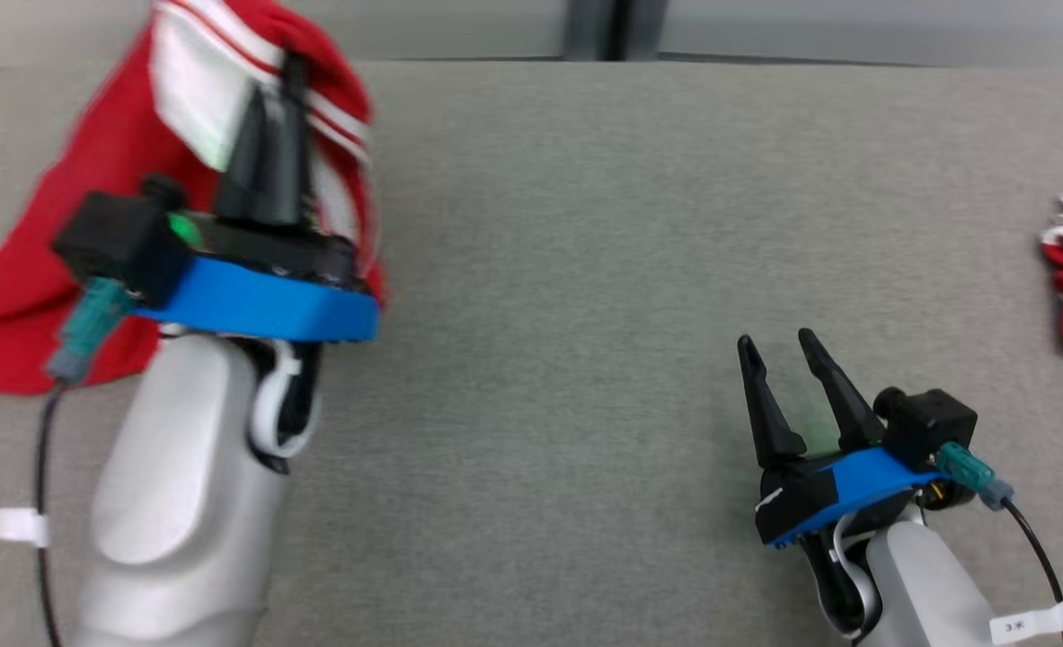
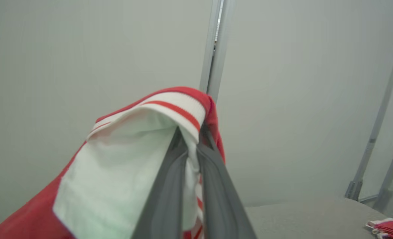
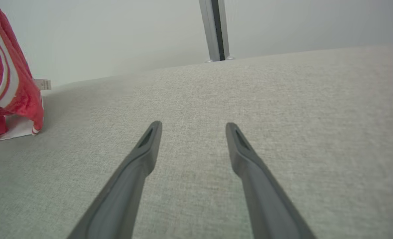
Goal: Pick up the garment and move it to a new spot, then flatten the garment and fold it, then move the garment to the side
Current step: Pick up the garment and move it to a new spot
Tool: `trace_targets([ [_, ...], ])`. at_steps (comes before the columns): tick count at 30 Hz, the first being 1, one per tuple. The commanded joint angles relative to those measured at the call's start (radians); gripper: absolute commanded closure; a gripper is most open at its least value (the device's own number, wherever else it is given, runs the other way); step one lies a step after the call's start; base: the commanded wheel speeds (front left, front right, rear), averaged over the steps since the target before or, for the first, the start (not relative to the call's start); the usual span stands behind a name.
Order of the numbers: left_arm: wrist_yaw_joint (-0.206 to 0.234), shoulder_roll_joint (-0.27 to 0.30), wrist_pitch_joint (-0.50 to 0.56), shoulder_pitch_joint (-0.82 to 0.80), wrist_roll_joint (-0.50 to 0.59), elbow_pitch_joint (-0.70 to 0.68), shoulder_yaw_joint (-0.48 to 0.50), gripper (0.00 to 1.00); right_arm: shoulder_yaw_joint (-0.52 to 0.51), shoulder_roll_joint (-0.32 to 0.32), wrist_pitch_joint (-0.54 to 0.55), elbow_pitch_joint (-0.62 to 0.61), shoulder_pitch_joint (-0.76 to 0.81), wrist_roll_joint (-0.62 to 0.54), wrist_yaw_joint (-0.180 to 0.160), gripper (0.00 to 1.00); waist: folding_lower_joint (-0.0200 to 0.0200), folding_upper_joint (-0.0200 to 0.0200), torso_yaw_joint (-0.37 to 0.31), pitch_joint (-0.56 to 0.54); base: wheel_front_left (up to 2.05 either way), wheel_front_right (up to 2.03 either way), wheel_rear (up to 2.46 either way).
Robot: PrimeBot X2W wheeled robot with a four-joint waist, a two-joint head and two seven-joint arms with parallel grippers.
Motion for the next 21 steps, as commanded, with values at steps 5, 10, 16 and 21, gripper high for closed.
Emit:
trace_targets([
  [5,-0.001,-0.025,-0.003,-0.017,-0.031,0.032,-0.180,1.00,0.040,-0.004,-0.001,-0.021,0.017,0.044,0.000,0.00,-0.0001,0.0000,-0.131,-0.025,0.00,0.00,0.00],
  [10,-0.001,-0.047,-0.003,-0.036,-0.054,0.086,-0.351,1.00,0.070,-0.003,0.000,-0.029,0.015,0.077,0.000,0.00,-0.0001,0.0000,-0.225,-0.011,0.00,0.00,0.00],
  [16,-0.001,-0.070,-0.003,-0.040,-0.090,0.173,-0.465,0.00,0.068,-0.004,-0.001,-0.026,0.025,0.087,0.000,0.00,-0.0001,0.0000,-0.266,-0.005,0.00,0.00,0.00],
  [21,-0.001,-0.072,-0.003,0.001,-0.086,0.214,-0.446,0.00,0.051,-0.003,0.000,-0.027,0.034,0.085,0.000,0.00,-0.0001,0.0000,-0.246,-0.019,0.00,0.00,0.00],
])
